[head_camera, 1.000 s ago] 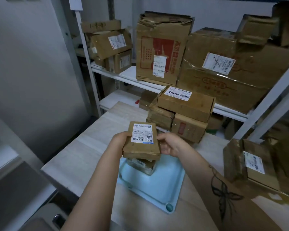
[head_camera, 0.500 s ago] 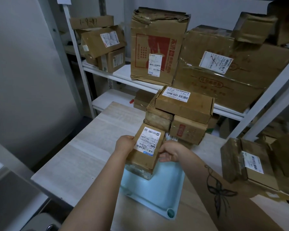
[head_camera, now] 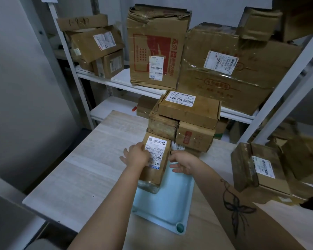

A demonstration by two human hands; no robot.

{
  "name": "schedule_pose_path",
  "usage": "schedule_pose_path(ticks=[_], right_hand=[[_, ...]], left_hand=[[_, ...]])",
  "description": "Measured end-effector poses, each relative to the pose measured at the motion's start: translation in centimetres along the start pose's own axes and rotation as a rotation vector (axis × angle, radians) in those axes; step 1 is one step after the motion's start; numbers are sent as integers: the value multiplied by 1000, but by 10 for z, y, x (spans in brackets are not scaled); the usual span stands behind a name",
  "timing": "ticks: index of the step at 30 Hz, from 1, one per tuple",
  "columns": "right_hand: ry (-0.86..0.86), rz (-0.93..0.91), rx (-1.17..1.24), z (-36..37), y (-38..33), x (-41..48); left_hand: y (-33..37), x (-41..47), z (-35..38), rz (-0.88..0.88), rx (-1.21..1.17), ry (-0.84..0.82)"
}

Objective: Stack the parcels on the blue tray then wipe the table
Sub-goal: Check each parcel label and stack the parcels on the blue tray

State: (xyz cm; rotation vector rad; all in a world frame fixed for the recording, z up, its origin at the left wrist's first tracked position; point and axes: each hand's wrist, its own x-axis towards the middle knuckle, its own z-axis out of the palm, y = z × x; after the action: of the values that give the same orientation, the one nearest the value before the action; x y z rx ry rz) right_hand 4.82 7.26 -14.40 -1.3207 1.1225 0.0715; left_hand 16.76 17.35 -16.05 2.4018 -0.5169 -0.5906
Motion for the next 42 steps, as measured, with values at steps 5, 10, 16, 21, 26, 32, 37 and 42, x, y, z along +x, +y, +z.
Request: schedule_pose_path(ticks=[5, 10, 16, 21, 26, 32, 37, 42], right_hand=[[53, -63, 44, -21, 4, -9], [176, -172, 117, -54, 14, -22], [379, -272, 283, -115, 33, -43], [505, -290, 315, -160, 60, -51], [587, -245, 101, -199, 89, -58], [653, -61, -281, -234, 118, -61], [606, 7, -133, -247, 128, -63], [621, -4, -105, -253, 134, -61]], left_hand=[[20, -15, 19, 285, -311, 76], [53, -42, 46, 363, -563, -5], [97, -69, 93, 252, -730, -154], [129, -100, 130, 49, -833, -278], [157, -123, 174, -34, -809, -384], [178, -142, 222, -63, -675, -450], [189, -155, 242, -78, -583, -596], [188, -157, 249, -92, -525, -765]])
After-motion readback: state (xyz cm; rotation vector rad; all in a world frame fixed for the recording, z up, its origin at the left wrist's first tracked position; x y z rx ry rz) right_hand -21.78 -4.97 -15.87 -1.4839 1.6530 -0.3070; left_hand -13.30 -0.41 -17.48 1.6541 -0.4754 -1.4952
